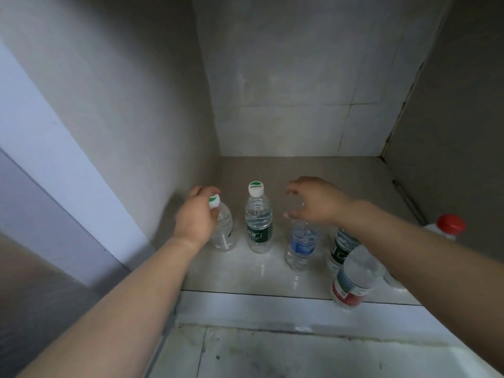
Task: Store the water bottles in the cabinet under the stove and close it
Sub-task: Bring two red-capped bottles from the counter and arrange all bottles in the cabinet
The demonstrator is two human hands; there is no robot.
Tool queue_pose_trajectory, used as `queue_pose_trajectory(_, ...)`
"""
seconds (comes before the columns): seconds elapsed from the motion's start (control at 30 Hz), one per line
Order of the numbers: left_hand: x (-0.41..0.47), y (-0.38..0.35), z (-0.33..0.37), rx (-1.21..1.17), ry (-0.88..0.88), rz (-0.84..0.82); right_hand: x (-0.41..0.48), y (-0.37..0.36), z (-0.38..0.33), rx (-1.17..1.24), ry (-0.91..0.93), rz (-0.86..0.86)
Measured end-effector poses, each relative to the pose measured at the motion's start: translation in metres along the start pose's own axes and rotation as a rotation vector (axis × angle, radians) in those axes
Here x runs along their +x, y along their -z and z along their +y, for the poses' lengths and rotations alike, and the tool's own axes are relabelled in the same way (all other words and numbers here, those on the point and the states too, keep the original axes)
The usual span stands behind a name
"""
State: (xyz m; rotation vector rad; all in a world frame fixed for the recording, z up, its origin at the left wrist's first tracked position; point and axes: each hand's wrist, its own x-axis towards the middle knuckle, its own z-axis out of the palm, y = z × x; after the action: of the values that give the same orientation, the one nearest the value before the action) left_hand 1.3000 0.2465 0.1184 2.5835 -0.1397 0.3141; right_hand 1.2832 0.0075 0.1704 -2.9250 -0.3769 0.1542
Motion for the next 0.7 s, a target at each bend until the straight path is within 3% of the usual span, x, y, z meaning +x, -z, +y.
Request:
queue_pose_trajectory(0.13, -0.008, 0.006, -0.008, -0.023, -0.032, 0.017, 0.026, 0.003, -0.017, 0.135, 0.069, 0.109)
queue_pose_trajectory(0.27, -0.002, 0.006, -0.008, -0.009, 0.055, 0.076, 0.046, -0.009, -0.030, 0.240, 0.103, 0.126)
queue_pose_trajectory(0.47, 0.024, -0.008, -0.002, 0.102, -0.081, 0.008, 0.061, -0.022, -0.024, 0.265, 0.115, 0.206)
queue_pose_trajectory(0.7, 0.042, -0.005, -0.007, 0.075, -0.080, -0.028, 0.068, -0.016, -0.020, 0.303, 0.189, 0.142)
